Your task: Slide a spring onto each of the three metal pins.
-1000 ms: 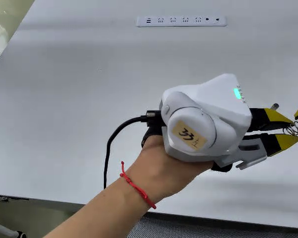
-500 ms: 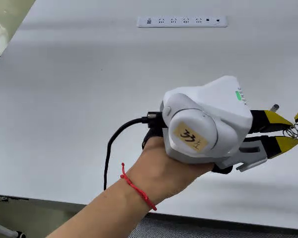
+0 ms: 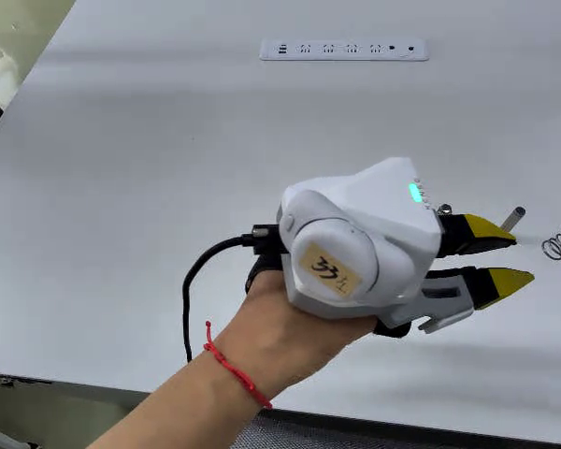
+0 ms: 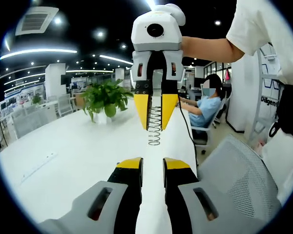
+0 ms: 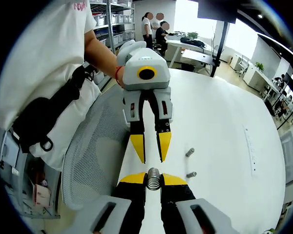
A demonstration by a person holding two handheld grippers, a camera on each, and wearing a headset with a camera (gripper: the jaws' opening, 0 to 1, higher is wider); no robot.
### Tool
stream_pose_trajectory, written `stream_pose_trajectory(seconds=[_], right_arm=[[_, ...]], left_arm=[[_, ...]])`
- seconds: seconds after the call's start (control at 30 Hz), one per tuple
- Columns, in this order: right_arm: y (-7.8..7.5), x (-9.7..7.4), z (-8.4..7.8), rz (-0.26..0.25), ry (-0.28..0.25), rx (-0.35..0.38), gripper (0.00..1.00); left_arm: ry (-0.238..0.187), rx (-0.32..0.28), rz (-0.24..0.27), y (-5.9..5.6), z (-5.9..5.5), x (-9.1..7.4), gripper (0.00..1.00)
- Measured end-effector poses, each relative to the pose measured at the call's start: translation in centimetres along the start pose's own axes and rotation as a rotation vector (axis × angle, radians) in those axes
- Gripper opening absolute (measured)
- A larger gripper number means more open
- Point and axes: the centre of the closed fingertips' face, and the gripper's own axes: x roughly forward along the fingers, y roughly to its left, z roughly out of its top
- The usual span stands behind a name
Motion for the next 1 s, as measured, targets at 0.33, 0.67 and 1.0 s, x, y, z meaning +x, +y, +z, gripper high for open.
stream_pose_trajectory(seconds=[0.33,0.67,1.0], right_arm=[[-3.4,-1.2,-1.9,-0.099,0.013,0.066,0.07],[-6.3,-0.8,-5.0,-0.151,0.083,0.119,0.07],[-8.8,1.0,-8.0,-0.175,0.130,0.173,0.07]], left_arm=[[0.049,-0.009,0.056,1.8,-2.0,-2.7,0.25],[0.094,-0.017,0.083,3.3,-4.0,-5.0,0.39],[0.135,-0.037,0.101,3.9,-6.3,-6.6,0.52]])
